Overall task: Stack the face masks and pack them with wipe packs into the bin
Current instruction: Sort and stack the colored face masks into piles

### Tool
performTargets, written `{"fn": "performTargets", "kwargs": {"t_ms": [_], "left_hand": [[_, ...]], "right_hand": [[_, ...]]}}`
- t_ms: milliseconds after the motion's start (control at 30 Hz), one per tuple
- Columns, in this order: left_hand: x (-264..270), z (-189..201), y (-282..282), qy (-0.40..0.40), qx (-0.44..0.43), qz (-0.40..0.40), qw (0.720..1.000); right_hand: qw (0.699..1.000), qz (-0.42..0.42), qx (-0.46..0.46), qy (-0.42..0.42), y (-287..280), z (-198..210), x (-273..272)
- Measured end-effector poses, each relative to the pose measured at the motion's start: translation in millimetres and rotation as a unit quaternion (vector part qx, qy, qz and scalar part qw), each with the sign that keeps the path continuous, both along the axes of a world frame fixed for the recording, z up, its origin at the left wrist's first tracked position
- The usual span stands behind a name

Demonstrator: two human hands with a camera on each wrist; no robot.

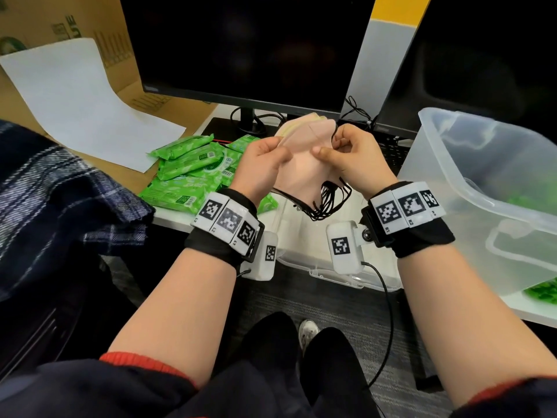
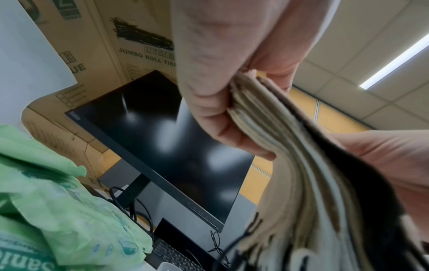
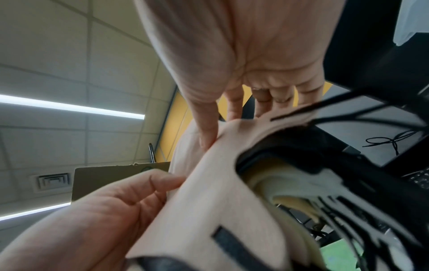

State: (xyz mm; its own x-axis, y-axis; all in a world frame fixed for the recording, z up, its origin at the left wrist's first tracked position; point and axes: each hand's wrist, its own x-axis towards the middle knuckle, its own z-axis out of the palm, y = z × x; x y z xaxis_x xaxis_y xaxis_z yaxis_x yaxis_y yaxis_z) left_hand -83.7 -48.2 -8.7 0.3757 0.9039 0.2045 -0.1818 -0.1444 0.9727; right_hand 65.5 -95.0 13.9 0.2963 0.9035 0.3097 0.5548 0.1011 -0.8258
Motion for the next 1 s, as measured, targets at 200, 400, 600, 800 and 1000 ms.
{"fn": "performTargets", "kwargs": {"t_ms": [200, 400, 600, 800, 1000], "left_hand": [[-4, -3, 6, 0.027, 0.016, -0.004, 0.999], [-12, -3, 9, 0.015, 0.009, -0.022, 1.0], [-13, 3, 9, -0.018, -0.001, -0.063, 0.998], [-5, 1, 19, -0.064, 0.004, -0.112, 0.992], [20, 0, 39, -0.115, -0.129, 0.091, 0.981]], "right_hand": [[0.998, 0.035, 0.048, -0.016, 0, 0, -7], [0.998, 0.054, 0.019, -0.008, 4, 3, -17], [0.994, 0.086, 0.023, 0.057, 14, 4, -17], [0.982, 0.099, -0.01, 0.158, 19, -3, -4], [0.977, 0.075, -0.004, 0.198, 33, -4, 14]]}}
